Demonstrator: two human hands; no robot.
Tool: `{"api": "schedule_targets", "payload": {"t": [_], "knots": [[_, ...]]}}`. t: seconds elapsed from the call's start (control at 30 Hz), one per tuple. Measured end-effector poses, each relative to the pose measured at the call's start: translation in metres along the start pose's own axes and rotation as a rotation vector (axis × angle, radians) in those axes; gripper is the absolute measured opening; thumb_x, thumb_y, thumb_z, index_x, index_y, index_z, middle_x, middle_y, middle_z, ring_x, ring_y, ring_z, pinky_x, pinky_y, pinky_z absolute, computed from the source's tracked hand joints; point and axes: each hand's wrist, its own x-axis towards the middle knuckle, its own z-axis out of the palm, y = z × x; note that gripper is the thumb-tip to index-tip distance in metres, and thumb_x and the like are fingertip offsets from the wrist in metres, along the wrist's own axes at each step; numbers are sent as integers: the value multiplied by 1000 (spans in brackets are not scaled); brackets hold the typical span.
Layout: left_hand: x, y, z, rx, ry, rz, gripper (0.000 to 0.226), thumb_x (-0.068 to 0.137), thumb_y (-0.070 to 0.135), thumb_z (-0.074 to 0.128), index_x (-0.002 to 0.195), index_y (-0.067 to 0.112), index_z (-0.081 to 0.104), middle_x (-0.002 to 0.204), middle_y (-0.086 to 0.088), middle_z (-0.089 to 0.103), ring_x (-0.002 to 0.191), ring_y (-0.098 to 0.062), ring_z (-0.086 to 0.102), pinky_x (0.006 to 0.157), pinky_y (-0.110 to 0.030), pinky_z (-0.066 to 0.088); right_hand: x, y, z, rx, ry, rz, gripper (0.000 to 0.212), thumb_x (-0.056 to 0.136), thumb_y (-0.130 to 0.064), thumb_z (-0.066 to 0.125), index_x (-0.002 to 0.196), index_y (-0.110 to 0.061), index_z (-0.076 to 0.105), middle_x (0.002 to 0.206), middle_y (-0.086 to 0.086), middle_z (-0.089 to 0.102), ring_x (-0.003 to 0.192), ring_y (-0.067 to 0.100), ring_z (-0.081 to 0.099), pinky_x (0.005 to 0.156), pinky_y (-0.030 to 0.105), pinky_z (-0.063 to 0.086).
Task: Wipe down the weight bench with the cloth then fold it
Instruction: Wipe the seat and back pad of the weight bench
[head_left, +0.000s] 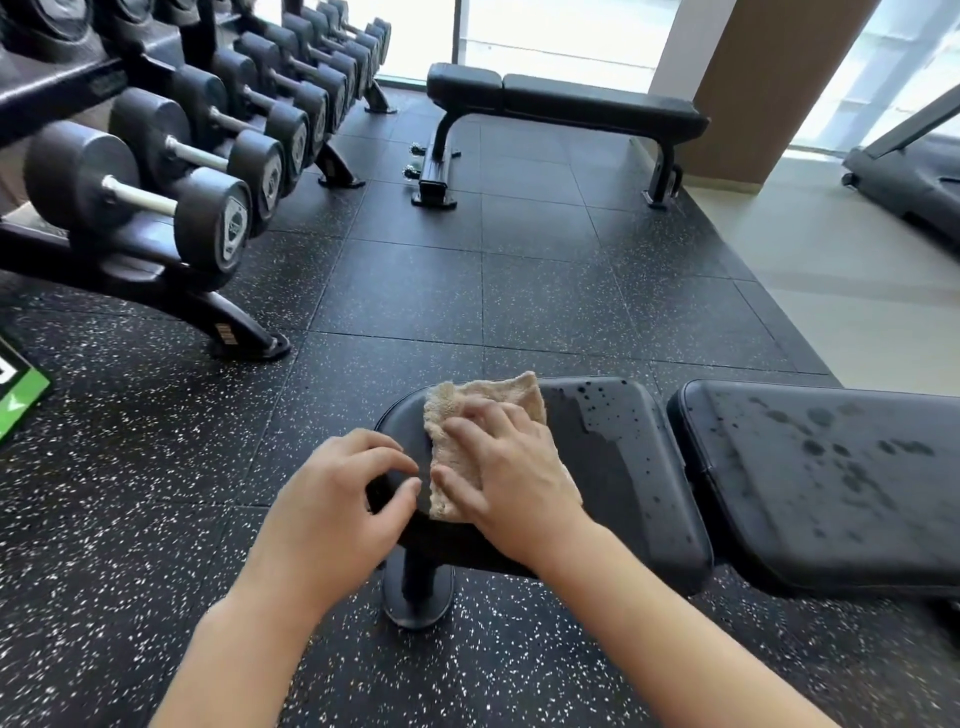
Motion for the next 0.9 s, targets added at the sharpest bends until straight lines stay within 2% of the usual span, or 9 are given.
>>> {"api": "schedule_targets", "payload": {"t": [0.13, 0.23, 0.33, 0.43, 0.5, 0.6, 0.67, 0.73, 0.9], "knots": [[2, 1, 2, -27, -2, -14, 13, 85, 42, 65, 92, 36, 75, 102, 26, 63, 102, -4, 61, 91, -35, 54, 3, 10, -3, 65, 14, -6, 34, 89, -58, 59, 111, -34, 68, 120, -15, 55, 115, 16, 49, 88, 45, 45], [1, 0, 6, -59, -31, -19, 7, 87, 40, 70, 90, 37, 75, 102, 26, 64, 102, -5, 61, 91, -35, 53, -13, 14, -9, 166, 37, -61, 22, 91, -49, 65, 99, -29, 74, 106, -15, 57, 103, 14, 50, 87, 41, 46], [2, -5, 6, -83, -36, -35, 7, 88, 30, 78, 89, 37, 75, 103, 27, 64, 104, -4, 60, 92, -34, 52, -31, 19, -17, 224, -11, -76, 27, 92, -51, 64, 106, -31, 75, 111, -16, 57, 109, 11, 50, 95, 36, 46], [6, -6, 7, -97, -22, -33, 8, 87, 29, 78, 89, 37, 75, 103, 28, 64, 105, -3, 59, 92, -30, 51, -29, 21, -15, 95, -10, -67, 43, 92, -62, 57, 123, -35, 68, 128, -20, 52, 122, 9, 47, 103, 38, 41], [8, -6, 10, -105, -22, -18, 7, 88, 30, 77, 90, 36, 75, 101, 27, 64, 105, -4, 58, 94, -27, 49, -16, 20, -8, 75, 42, -56, 39, 90, -63, 61, 116, -35, 70, 122, -20, 54, 116, 11, 49, 99, 41, 42], [11, -8, 11, -95, -39, -4, 8, 87, 40, 70, 90, 36, 76, 100, 27, 64, 107, -5, 56, 94, -20, 44, 14, 25, 5, 130, 151, -46, 27, 86, -57, 73, 97, -32, 74, 99, -18, 57, 96, 14, 51, 87, 40, 45], [12, -9, 10, -105, -56, -5, 12, 85, 42, 67, 90, 35, 77, 100, 26, 64, 107, -5, 56, 94, -13, 40, 32, 28, 12, 141, 189, -31, 27, 84, -56, 76, 94, -31, 75, 93, -16, 58, 90, 15, 51, 84, 36, 47], [12, -10, 9, -115, -62, -2, 7, 86, 37, 71, 90, 34, 77, 99, 26, 65, 106, -5, 56, 93, -8, 36, 46, 28, 15, 131, 189, -5, 28, 83, -57, 76, 96, -32, 77, 91, -15, 58, 89, 13, 51, 82, 33, 47], [12, -14, 9, -121, -44, -20, 5, 88, 30, 77, 90, 34, 76, 99, 26, 66, 104, -6, 58, 93, -17, 42, 40, 23, 7, 113, 124, -24, 26, 89, -52, 69, 97, -28, 73, 89, -11, 55, 88, 12, 46, 91, 37, 44]]}}
